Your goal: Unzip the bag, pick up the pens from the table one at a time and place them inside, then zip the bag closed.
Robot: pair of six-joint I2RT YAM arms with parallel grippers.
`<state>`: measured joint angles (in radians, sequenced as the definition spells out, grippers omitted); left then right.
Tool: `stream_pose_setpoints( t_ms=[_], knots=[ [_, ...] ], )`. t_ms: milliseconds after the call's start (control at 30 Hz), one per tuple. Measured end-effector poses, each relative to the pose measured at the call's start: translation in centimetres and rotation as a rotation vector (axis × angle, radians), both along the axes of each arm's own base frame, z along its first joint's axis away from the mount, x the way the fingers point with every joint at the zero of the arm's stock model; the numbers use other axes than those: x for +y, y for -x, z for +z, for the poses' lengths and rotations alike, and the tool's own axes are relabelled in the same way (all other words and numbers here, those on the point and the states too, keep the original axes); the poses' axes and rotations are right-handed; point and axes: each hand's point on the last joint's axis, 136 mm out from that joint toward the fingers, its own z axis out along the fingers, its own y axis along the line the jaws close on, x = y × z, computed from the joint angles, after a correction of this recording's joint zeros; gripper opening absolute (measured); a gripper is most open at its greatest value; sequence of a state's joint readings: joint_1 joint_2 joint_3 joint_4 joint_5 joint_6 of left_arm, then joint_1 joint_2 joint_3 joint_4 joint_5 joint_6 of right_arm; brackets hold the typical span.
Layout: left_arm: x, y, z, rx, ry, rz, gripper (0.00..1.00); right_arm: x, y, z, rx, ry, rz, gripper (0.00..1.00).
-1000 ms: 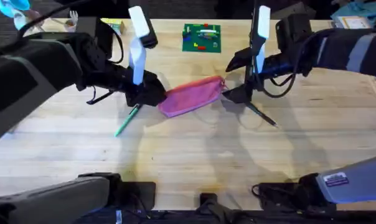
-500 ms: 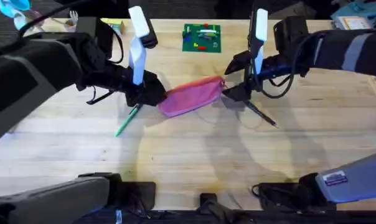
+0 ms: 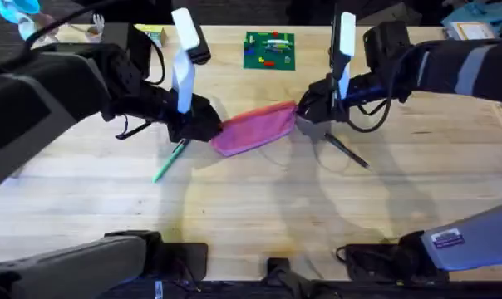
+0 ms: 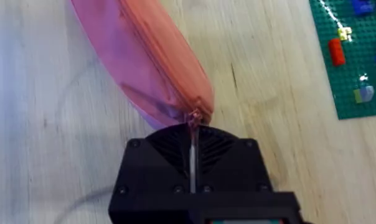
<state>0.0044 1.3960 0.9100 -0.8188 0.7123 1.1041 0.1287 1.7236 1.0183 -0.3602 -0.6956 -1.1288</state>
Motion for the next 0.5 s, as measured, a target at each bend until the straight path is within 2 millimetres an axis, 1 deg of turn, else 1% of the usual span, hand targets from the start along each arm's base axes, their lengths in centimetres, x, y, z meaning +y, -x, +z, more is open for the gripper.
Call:
stream_pose_setpoints(
  t_ms=[33, 67, 400, 500],
  knots=[
    [0.0, 0.0, 0.0, 0.0, 0.0, 0.0, 0.043, 0.0, -0.01, 0.0, -0.001, 0.0, 0.001, 0.044],
    [0.0, -0.01, 0.0, 0.0, 0.0, 0.0, 0.043, 0.0, 0.0, 0.0, -0.001, 0.0, 0.001, 0.036],
    [0.0, 0.0, 0.0, 0.0, 0.0, 0.0, 0.043, -0.01, 0.09, 0.0, 0.003, 0.001, 0.001, 0.032],
    [0.01, 0.0, -0.01, 0.0, -0.001, 0.0, 0.043, -0.06, 0.13, 0.53, -0.009, 0.002, 0.0, 0.032]
  ],
)
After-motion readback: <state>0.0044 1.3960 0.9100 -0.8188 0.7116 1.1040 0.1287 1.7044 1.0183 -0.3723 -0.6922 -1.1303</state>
